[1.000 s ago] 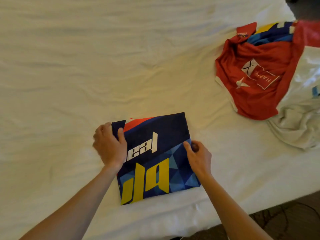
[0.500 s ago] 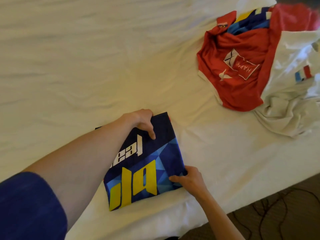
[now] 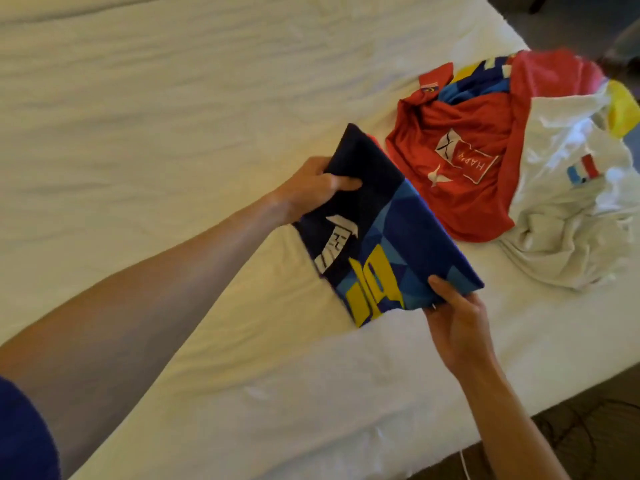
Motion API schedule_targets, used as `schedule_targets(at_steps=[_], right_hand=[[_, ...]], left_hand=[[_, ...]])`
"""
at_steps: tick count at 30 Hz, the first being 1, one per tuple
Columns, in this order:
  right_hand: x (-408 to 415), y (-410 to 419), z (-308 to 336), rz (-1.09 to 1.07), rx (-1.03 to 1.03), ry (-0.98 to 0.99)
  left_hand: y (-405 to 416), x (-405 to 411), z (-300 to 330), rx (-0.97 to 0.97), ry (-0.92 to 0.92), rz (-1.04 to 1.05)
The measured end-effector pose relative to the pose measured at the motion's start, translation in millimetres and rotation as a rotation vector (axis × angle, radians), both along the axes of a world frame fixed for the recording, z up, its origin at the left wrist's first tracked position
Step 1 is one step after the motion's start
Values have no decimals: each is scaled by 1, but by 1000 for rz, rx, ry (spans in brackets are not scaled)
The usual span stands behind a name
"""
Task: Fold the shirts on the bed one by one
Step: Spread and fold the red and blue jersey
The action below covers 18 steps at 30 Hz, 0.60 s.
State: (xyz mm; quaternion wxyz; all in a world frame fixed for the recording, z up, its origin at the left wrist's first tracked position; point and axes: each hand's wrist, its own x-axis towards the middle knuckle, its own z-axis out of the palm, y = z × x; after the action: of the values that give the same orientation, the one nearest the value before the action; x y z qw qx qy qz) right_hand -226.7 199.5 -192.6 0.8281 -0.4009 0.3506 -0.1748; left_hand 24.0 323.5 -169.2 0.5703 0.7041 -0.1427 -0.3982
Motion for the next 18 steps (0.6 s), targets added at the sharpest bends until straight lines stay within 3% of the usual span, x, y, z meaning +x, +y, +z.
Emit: schedule_targets(at_steps=[4, 7, 10, 14, 18], right_hand=[[15, 0, 44, 140, -360, -42], [15, 34, 42, 232, -660, 1], [10, 82, 2, 400, -940, -15], [-13, 148, -62, 592, -1175, 77], [-31, 198, -88, 702, -1292, 15]], left_hand=[[32, 16, 39, -201, -46, 114], [79, 15, 29, -210, -147, 79], [136, 8, -13, -21, -223, 46], [218, -14, -78, 424, -338, -91], [277, -32, -109, 502, -448, -72]])
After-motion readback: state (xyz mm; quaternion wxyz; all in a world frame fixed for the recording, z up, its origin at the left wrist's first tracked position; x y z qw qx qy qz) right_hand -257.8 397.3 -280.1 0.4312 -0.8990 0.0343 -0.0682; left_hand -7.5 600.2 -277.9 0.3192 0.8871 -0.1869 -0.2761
